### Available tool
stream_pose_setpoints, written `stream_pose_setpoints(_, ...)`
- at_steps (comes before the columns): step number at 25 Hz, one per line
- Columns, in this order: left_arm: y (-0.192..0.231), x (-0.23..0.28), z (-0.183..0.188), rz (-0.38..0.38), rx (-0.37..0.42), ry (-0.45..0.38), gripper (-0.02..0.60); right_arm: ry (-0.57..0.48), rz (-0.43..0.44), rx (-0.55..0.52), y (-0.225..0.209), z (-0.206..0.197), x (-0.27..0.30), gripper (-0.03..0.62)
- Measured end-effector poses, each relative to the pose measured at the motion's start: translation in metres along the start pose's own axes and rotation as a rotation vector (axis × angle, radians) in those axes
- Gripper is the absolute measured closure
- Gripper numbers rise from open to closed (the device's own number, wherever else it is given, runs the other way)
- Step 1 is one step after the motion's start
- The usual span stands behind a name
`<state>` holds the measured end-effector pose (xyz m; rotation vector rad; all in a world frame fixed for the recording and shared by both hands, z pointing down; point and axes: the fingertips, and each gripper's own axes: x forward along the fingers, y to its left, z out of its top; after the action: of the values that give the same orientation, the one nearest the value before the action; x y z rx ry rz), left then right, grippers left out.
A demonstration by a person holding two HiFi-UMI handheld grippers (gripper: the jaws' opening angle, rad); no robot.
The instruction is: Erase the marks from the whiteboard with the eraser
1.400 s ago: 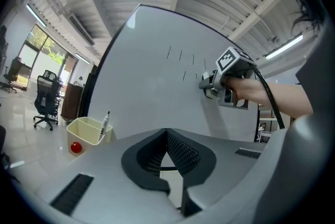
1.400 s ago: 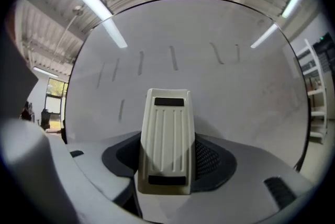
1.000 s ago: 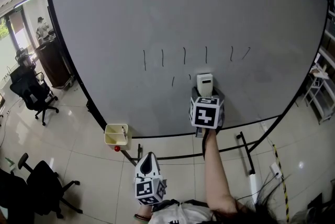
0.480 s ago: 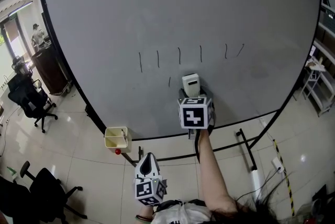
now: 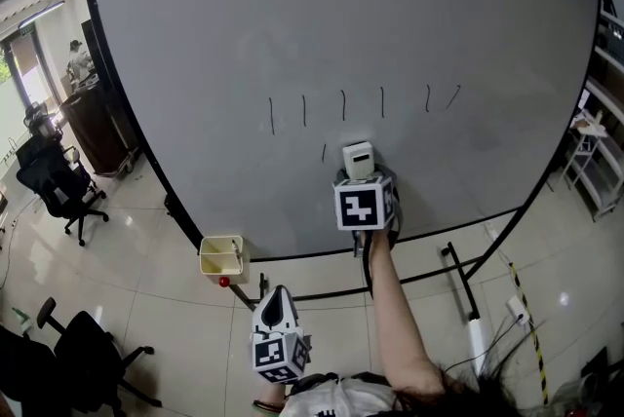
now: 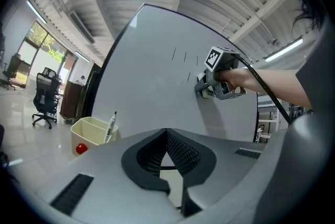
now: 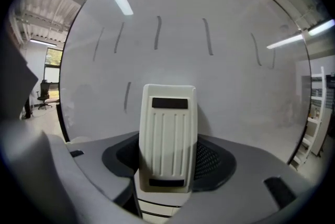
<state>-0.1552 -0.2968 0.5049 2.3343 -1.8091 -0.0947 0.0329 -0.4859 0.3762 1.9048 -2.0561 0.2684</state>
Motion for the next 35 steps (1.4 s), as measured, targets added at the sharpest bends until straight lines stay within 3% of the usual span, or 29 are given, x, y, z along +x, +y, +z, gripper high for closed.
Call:
stream_pose_setpoints(5,0.011,-0.008,0.002,0.023,-0.009,-0.008,0.588,0.019,-0.018,-0.167,0.041,-0.004,0.006,0.319)
stream_pose_setpoints(10,0.019,-0.017,-0.002,0.033,-0.018,0.005,0.588,-0.042,0.085,-0.035,0.043,0.000,-0.007,0.318)
stream_pose_setpoints(14,0.009,-0.022,-0.005,0.005,0.004,0.011,0.588,-0.091,0.191,0.094,0.036,-0.028,-0.033,0.315)
stream_pose_setpoints(17,-0.007,-0.026,-0.012,-0.025,0.016,0.025,0.588,-0.091,0.216,0.142,0.023,-0.074,-0.059,0.312)
stream_pose_setpoints(21,-0.037,-0.041,-0.021,-0.062,0.029,0.037,0.588,-0.011,0.240,0.213,0.004,-0.159,-0.103,0.313)
stream_pose_setpoints(27,-0.099,-0.092,-0.041,-0.073,0.033,0.048,0.588,0.115,0.270,0.204,-0.019,-0.282,-0.207,0.313)
stream_pose_setpoints(35,-0.186,-0.201,-0.094,-0.066,0.017,0.121,0.588,0.159,0.337,0.231,-0.036,-0.364,-0.346,0.313)
